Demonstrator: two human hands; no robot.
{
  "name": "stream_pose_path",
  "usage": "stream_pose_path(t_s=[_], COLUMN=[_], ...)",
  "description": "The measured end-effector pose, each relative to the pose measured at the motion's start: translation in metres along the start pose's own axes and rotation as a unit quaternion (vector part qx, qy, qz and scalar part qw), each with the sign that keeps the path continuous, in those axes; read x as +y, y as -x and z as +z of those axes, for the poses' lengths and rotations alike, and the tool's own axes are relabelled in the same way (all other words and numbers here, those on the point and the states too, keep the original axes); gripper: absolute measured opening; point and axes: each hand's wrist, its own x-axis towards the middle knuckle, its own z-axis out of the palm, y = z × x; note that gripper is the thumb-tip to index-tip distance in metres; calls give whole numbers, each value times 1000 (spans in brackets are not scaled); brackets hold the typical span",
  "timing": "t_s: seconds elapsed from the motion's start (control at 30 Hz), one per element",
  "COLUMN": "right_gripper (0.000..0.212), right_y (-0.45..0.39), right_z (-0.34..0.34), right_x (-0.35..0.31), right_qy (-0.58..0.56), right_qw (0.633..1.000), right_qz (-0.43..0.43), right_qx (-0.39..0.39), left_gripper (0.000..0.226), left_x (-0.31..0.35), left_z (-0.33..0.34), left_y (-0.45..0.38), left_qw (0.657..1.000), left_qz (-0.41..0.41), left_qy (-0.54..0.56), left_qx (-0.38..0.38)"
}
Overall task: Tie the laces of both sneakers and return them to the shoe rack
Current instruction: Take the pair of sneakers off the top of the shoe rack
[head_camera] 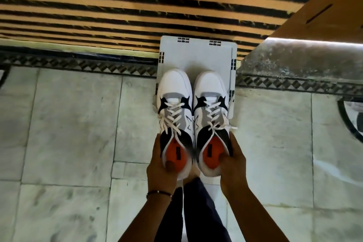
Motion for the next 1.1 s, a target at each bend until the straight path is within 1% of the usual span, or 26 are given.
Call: stream_pose_path(t_s=[0.07,0.17,0.23,0.37,0.5,0.63,0.73,0.83,0.9,1.0,1.1], right_gripper=[76,78,79,74,71,71,70,68,67,70,74], right_y=[16,39,51,70,55,10,-36,-83,-111,-146,-171], right_z=[-9,-22,-29,-35,-29,-19,-12,-3,5,16,22], right_x=[24,59,78,117,158,201,232,263,276,306,328], right_qy=[1,3,3,17,36,63,59,57,46,61,71], right_qw=[1000,999,998,998,997,995,996,997,999,998,995], right_qz=[19,50,57,57,61,71,71,43,24,-19,-74], right_qx=[0,16,14,15,13,8,8,-2,-2,-9,-8], left_gripper=[76,85,83,79,75,78,80,78,80,80,80], left_x=[-17,-40,-52,-86,-130,-181,-213,-245,-263,-291,-314], left_z=[-7,-16,-21,-28,-16,12,38,68,83,100,112], left_y=[18,46,61,85,81,47,11,-27,-52,-77,-96], left_qw=[1000,999,998,996,994,992,992,991,992,993,991], left_qz=[-8,-27,-39,-43,-64,-82,-65,-39,-19,17,84], left_qy=[-1,5,-1,-21,-45,-63,-87,-112,-108,-93,-82], left_qx=[-14,-42,-55,-80,-78,-74,-69,-59,-63,-64,-66])
